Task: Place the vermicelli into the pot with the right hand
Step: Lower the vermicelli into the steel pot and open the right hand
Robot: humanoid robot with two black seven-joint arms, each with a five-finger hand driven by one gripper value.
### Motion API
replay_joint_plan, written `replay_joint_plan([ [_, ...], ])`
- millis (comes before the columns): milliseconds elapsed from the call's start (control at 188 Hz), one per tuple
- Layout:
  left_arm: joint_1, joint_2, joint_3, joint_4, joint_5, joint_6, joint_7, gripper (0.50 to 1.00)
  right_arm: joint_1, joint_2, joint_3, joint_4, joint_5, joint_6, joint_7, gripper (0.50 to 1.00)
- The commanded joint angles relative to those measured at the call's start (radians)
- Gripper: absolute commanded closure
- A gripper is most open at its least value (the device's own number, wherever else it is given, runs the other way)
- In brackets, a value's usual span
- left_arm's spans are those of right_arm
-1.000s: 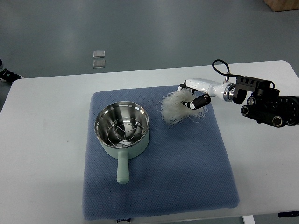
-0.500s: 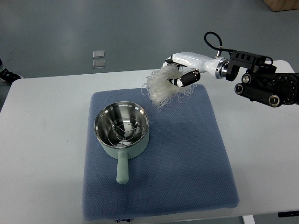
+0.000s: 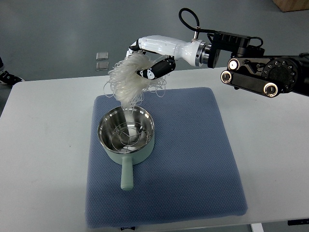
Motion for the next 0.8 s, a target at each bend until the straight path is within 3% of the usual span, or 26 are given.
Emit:
replay_joint_plan([
  [0,0.0,0.0,0.0,0.0,0.0,0.0,0.0,0.5,-0.001,0.027,-0.007,0.001,-0.004,0.018,0.0,1.0],
  [85,0.0,0.0,0.0,0.0,0.0,0.0,0.0,0.5,-0.009,0.051,-0.037,0.001,-0.005,0.021,0.0,0.991],
  [218,0.0,0.0,0.0,0.0,0.0,0.0,0.0,0.5,-0.017,0.079,-0.05,-0.001,-0.005,0.021,0.0,0.936],
  [261,0.0,0.0,0.0,0.0,0.0,0.0,0.0,0.5,-0.021,0.084,-0.05,-0.001,-0.005,0.021,0.0,0.877],
  [309,0.0,0.0,0.0,0.0,0.0,0.0,0.0,0.5,-0.03,0.087,-0.05,-0.001,-0.004,0.02,0.0,0.73],
  [319,0.0,0.0,0.0,0.0,0.0,0.0,0.0,0.5,-0.03,0.087,-0.05,-0.001,-0.004,0.02,0.0,0.73],
  [346,0.0,0.0,-0.001,0.0,0.0,0.0,0.0,0.5,-0.032,0.088,-0.05,-0.001,-0.004,0.018,0.001,0.663],
  [399,0.0,0.0,0.0,0.0,0.0,0.0,0.0,0.5,-0.032,0.096,-0.05,-0.002,-0.002,0.018,0.003,0.597],
  [793,0.0,0.0,0.0,0.0,0.0,0.0,0.0,0.5,-0.066,0.084,-0.037,-0.013,0.047,0.018,0.021,0.587],
])
